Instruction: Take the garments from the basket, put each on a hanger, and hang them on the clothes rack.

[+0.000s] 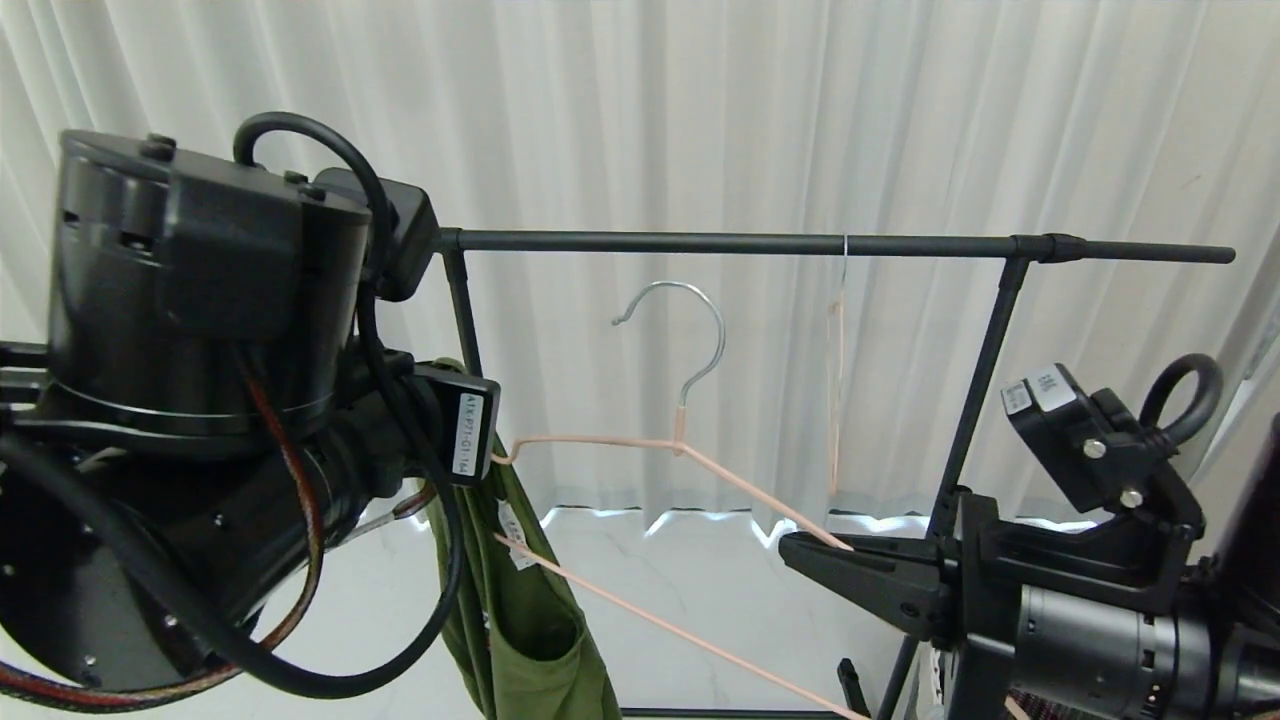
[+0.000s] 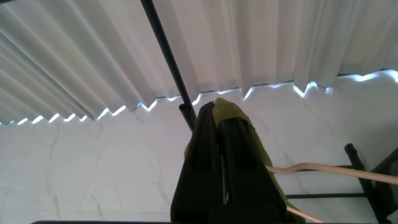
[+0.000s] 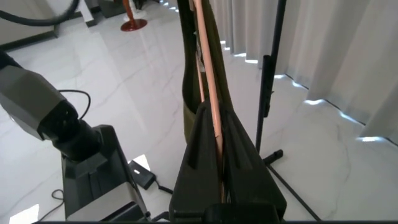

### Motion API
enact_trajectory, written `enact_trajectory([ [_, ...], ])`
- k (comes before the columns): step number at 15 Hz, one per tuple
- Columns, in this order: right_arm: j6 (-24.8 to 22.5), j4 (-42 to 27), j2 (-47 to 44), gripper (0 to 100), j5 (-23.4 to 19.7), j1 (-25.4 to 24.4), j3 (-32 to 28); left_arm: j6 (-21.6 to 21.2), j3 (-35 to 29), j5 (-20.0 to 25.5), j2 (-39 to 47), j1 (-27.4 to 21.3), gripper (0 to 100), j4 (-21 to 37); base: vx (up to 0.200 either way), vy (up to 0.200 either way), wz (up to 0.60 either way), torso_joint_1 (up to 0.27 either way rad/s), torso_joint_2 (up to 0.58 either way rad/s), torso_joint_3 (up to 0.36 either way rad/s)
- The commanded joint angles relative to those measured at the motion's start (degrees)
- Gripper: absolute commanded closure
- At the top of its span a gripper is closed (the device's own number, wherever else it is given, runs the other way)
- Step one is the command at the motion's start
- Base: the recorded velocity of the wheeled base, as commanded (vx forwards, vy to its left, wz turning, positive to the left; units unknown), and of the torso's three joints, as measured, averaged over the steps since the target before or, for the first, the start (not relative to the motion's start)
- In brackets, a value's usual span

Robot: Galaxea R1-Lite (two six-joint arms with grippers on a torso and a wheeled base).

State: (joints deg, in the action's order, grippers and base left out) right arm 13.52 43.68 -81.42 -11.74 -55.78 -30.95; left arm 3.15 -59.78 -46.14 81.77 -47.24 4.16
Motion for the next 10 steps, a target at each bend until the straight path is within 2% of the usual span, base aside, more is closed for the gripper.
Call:
enact_trajectory([
  [1,-0.1,0.0,-2.6,100,0.0,-0.6,-1.3,0.0,0.0,-0.3,-2.1,-0.7,100,0.1,0.000,0.000,0.00,0.000,0.00,0.000],
  [4,-0.1,0.0,-5.8,100,0.0,-1.4,-4.3,-0.1,0.0,-0.3,-3.6,-0.7,100,0.1,0.000,0.000,0.00,0.000,0.00,0.000],
  [6,-0.3,0.0,-6.2,100,0.5,-1.5,-5.0,-0.3,-0.1,-1.1,-4.5,0.8,100,2.5,0.000,0.000,0.00,0.000,0.00,0.000],
  [8,-0.3,0.0,-5.6,100,2.7,-1.3,-4.8,-0.5,-0.2,-4.3,-4.9,2.6,100,3.8,0.000,0.000,0.00,0.000,0.00,0.000],
  [10,-0.1,0.0,-4.9,100,5.2,-1.3,-5.1,-0.5,-0.2,-4.4,-5.4,2.6,100,3.8,0.000,0.000,0.00,0.000,0.00,0.000],
])
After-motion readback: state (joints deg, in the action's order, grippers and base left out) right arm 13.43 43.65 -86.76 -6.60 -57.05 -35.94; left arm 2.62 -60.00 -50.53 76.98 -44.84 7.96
